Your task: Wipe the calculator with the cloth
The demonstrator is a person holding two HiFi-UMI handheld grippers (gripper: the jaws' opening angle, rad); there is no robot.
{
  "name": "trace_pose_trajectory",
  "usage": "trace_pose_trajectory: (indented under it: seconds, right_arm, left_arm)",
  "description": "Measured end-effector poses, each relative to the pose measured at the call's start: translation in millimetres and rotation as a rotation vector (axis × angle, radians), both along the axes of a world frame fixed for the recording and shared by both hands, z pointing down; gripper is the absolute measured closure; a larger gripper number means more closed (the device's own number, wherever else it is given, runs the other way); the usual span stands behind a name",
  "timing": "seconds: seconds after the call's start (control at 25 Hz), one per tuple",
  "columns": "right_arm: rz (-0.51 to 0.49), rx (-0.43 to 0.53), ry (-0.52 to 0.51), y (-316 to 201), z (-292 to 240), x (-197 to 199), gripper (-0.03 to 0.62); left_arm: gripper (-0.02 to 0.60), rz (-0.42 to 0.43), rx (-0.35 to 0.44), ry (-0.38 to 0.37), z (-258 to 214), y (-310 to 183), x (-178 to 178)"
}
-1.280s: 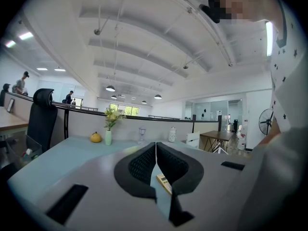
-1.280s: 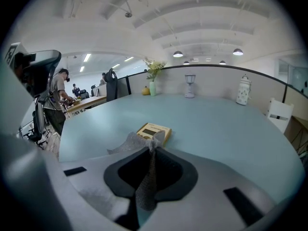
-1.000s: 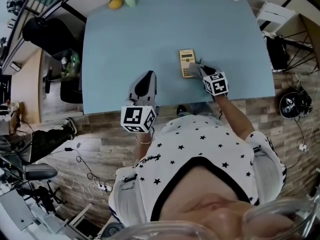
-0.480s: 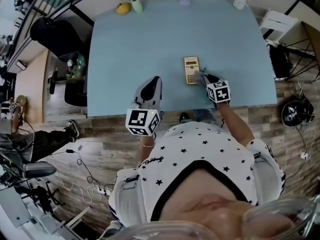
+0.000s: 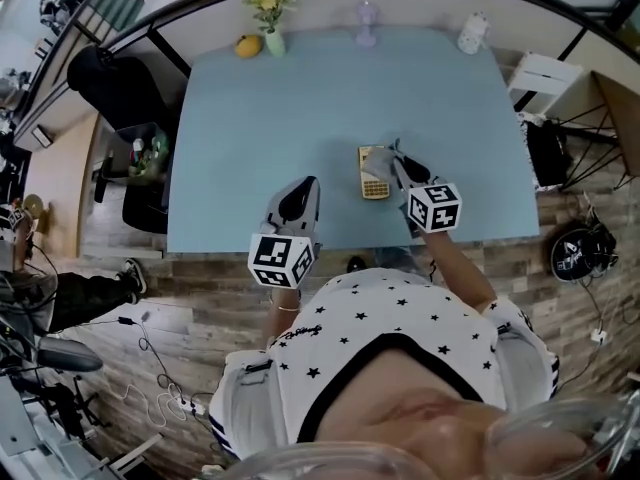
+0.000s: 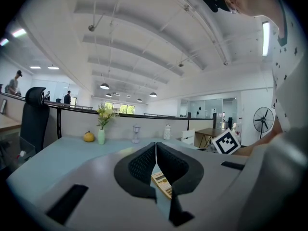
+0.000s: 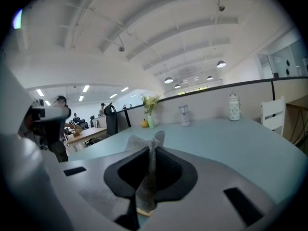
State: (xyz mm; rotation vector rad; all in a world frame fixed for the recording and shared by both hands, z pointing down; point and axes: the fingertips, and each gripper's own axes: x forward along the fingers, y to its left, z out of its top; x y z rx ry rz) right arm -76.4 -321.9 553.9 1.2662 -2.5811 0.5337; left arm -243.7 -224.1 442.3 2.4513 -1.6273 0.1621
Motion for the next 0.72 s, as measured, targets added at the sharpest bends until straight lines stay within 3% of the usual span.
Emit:
trace_pose_trajectory:
  seconds: [0.24, 0.72]
  right_arm:
    - [-0.061, 0.135, -0.108, 8.0, -66.9, -19.4, 0.559]
    - [-0.093, 0.178, -0.144, 11.1, -90.5, -28.4, 0.562]
  left_arm:
    - [0.551, 0.000, 0.021, -0.007, -8.3, -6.1, 2.1]
    - [0.551, -0.024, 0.010, -0.017, -5.1, -13.4, -9.5]
